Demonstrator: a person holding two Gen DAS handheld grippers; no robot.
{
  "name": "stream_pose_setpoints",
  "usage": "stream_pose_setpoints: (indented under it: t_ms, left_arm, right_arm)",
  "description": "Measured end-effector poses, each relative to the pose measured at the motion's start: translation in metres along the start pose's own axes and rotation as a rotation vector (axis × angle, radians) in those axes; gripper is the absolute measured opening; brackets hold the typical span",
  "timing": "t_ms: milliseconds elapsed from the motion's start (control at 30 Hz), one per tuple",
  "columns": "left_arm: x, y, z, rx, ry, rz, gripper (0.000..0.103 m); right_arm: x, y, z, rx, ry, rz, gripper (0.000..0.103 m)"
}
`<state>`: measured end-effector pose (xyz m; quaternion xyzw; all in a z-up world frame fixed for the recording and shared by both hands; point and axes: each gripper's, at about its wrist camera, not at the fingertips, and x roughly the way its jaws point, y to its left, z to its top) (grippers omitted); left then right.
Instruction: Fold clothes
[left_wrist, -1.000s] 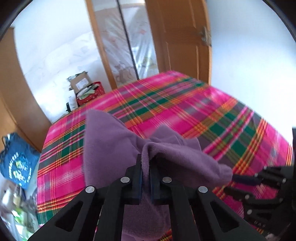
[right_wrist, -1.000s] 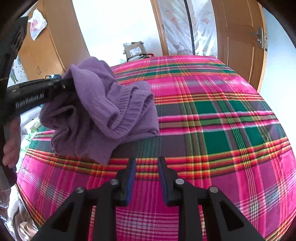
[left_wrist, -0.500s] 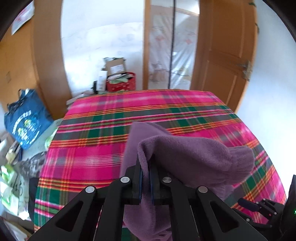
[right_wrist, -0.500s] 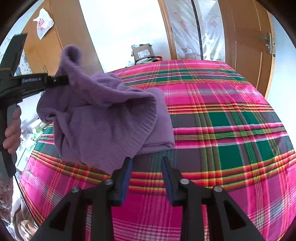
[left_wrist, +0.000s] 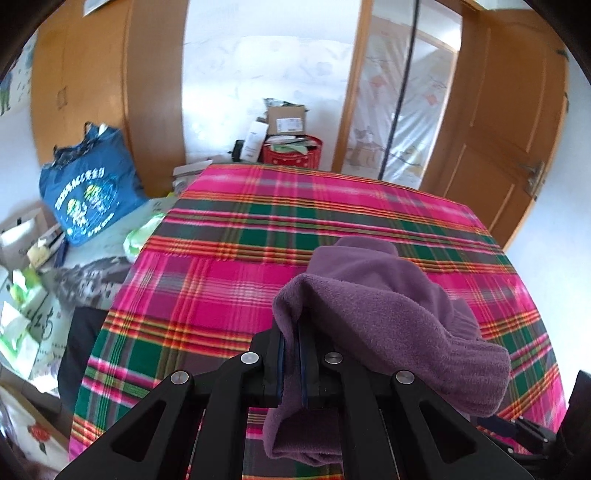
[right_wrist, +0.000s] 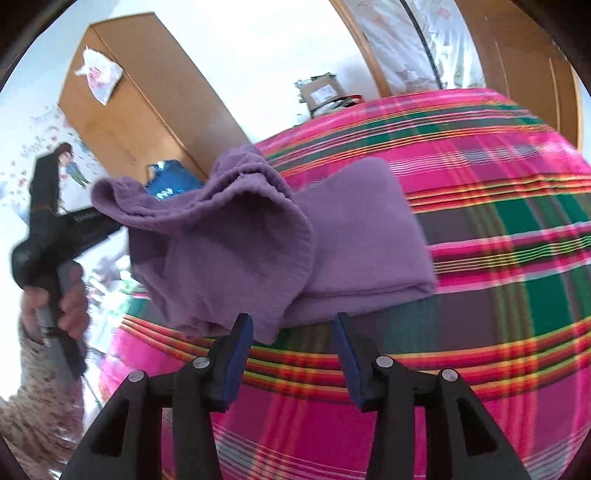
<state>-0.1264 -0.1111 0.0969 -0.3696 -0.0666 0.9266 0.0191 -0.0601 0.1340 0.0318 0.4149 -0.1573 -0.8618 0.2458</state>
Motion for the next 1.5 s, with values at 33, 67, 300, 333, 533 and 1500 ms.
stream_pose_setpoints:
  t_ms: [33,67,300,333,533,1500]
  left_arm:
    - [0.0,0.003,-0.001,-0.014,0.001,0.002,0.006]
    - [0.001,0.006,-0.002,-0.024,0.003,0.005,0.006]
    - [0.005,0.025,-0.007,-0.086,0.008,0.025,0.006]
    - [0.005,0.027,-0.008,-0.094,0.009,0.026,0.006]
    - [0.008,0.036,-0.011,-0.098,0.016,0.041,0.006]
    - [0.018,0.093,-0.003,-0.268,0.018,0.076,0.006]
  right_arm:
    - [0.001,0.0,0.0,0.011,-0.001,0.021,0.047]
    - [0.004,0.001,0.001,0.015,0.003,0.032,0.048]
    - [0.026,0.021,0.009,-0.033,0.053,0.1,0.051]
    - [0.033,0.023,0.01,-0.027,0.068,0.108,0.051]
    - [0.048,0.027,0.017,0.013,0.104,0.158,0.027]
    - [0.014,0.096,0.167,-0.358,-0.304,-0.216,0.0]
